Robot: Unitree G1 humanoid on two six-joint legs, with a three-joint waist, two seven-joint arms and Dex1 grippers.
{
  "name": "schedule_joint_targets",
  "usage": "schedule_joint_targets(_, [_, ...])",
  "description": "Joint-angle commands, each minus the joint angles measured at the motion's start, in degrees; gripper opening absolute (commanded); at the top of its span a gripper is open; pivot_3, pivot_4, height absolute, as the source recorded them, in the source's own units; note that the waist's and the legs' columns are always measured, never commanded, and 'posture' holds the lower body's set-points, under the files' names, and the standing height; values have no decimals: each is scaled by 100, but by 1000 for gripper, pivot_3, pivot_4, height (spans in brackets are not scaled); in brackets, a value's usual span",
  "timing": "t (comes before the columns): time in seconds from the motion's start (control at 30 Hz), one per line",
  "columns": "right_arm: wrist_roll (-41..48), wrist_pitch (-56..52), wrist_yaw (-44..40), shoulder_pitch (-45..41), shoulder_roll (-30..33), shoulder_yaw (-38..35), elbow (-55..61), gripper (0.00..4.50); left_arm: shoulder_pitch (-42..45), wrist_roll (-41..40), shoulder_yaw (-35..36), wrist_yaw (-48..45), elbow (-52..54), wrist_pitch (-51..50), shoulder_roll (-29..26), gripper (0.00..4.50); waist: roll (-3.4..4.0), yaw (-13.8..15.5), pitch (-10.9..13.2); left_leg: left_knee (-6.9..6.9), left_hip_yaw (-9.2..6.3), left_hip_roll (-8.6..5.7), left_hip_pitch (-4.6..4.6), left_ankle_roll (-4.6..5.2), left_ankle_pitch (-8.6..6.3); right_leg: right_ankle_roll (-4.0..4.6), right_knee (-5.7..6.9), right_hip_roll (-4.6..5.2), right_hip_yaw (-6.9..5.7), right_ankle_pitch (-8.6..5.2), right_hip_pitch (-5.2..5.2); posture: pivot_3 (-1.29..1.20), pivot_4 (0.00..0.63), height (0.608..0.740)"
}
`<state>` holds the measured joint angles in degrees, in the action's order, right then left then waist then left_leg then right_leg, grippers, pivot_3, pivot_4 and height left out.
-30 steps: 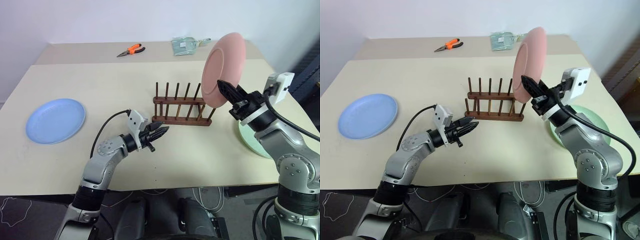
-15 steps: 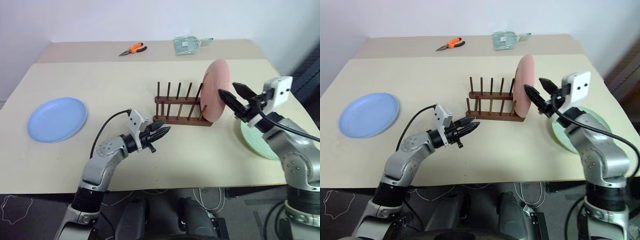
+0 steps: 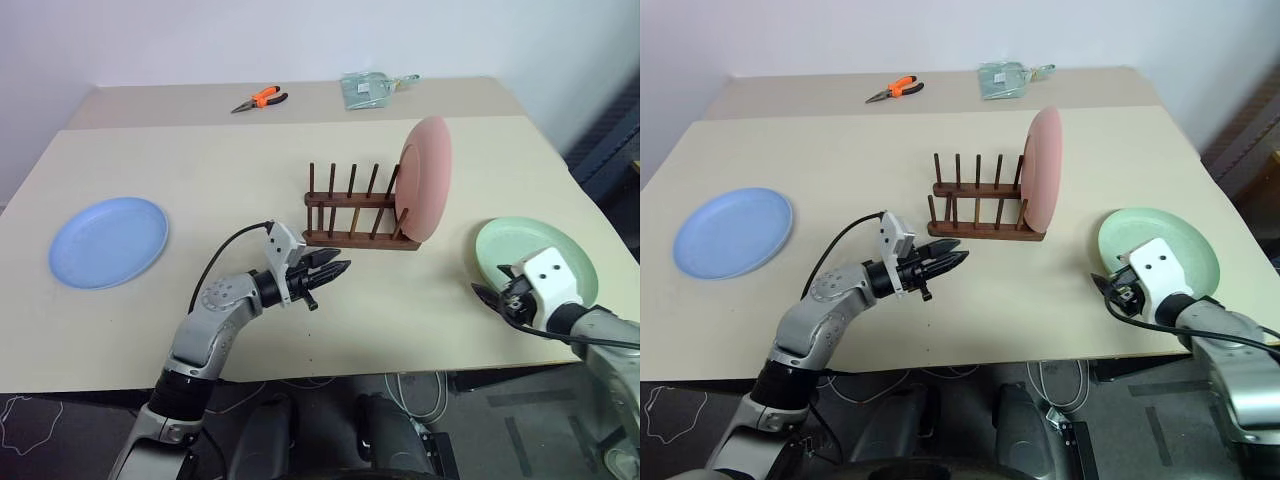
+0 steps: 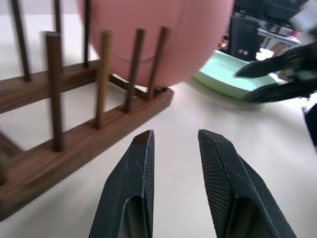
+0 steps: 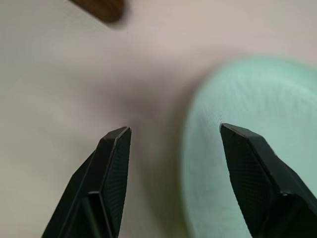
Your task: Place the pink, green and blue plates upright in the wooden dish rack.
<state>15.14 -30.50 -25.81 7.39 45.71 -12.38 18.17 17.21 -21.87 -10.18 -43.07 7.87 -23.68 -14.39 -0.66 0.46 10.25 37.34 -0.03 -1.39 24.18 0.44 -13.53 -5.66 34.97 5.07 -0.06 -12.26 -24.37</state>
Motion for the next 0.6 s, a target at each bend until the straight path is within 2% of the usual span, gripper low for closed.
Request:
schedule_joint_targets(0.03, [-394, -10, 319, -161, -149, 37, -106, 1495, 70, -16, -10, -32, 125, 70, 1, 1409, 0, 27, 0, 0, 0, 0, 3, 0, 0, 0, -1, 0, 0, 0, -2, 0, 150, 738])
schedule_joint_targets(0.13, [-487, -59, 354, -217, -280, 44, -138, 49, 20, -16, -2, -39, 161, 65, -31, 1409, -1, 32, 0, 0, -2, -1, 7, 0, 0, -1, -1, -1, -1, 0, -2, 0, 150, 738])
schedule_joint_targets(0.27, [-630, 309, 354, -425, -339, -50, -95, 49, -17, -12, 16, -10, 194, 69, -61, 1409, -1, 22, 0, 3, -2, -1, 8, 0, 0, -1, -1, -1, -1, 0, -2, 0, 150, 738])
schedule_joint_targets(0.37, [-349, 676, 461, -984, -558, -454, 157, 49, -36, 43, 76, 63, 169, 137, -86, 1409, 1, -12, 2, 2, -2, 1, 5, 0, 0, -2, 1, -5, -1, 0, -3, 0, 150, 738])
schedule_joint_targets(0.53, [934, 714, 680, -2642, -1036, -1262, 708, 49, -97, 312, 202, 251, -44, 587, -169, 1409, 13, -4, 9, 4, -1, 1, 6, 0, 0, -5, 11, -6, 1, 3, -8, 0, 150, 738])
schedule_joint_targets(0.6, [2192, 266, 714, -3290, -1207, -1437, 1083, 49, -204, 472, 267, 327, -150, 946, -212, 1409, 10, 17, 10, -2, -10, 2, 7, 0, 0, -17, 12, -9, -2, 8, -9, 0, 150, 738])
